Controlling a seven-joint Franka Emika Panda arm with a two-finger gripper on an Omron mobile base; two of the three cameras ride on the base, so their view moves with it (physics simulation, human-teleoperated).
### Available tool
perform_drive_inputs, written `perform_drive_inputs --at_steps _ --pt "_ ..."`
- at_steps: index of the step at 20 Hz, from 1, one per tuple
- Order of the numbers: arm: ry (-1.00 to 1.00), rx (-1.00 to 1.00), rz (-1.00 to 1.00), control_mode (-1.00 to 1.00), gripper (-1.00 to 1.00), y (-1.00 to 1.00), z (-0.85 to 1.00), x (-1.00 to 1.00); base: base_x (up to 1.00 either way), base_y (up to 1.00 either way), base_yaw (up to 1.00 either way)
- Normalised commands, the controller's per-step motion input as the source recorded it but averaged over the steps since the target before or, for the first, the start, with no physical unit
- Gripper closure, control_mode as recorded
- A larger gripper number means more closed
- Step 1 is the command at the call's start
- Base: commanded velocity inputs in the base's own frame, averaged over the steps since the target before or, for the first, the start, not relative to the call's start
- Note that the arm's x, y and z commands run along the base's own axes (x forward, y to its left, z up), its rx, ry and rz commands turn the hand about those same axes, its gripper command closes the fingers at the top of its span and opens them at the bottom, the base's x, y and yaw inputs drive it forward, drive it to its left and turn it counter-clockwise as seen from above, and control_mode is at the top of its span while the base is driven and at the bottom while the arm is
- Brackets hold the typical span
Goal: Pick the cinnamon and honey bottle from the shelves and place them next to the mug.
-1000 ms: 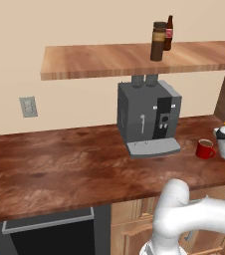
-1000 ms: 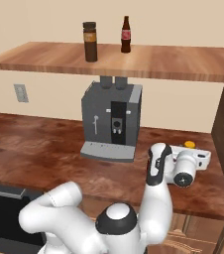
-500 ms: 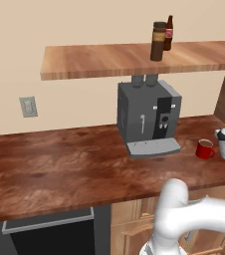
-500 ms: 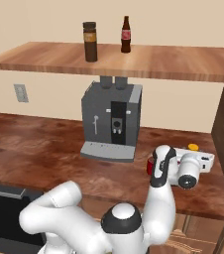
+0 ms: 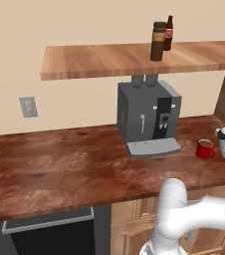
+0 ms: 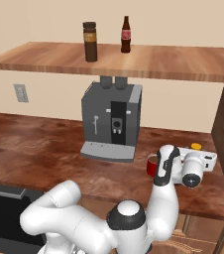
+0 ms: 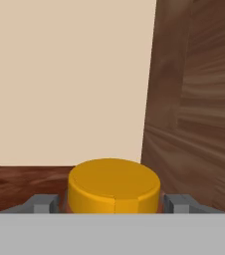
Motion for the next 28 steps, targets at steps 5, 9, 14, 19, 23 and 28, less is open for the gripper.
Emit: perform_drive_inputs --at_steps 5,9,14,19,23,28 --pt "0.01 0.00 0.00 -1.00 1.00 0.00 -0.49 0.16 0.00 0.00 0.00" --pt "0.00 0.00 0.00 -1.00 1.00 -0.02 -0.47 0.05 0.00 0.00 0.00" --pt "0.00 0.00 0.00 -1.00 1.00 -0.02 -0.41 0.00 0.00 0.00 0.00" --pt "0.00 0.00 0.00 -1.00 -1.00 0.00 -0.33 0.00 0.00 0.00 0.00" --pt "0.00 0.00 0.00 -1.00 -1.00 0.00 -0.12 0.00 0.00 0.00 0.00" --pt "0.00 0.00 0.00 -1.00 -1.00 0.00 -0.01 0.00 0.00 0.00 0.00"
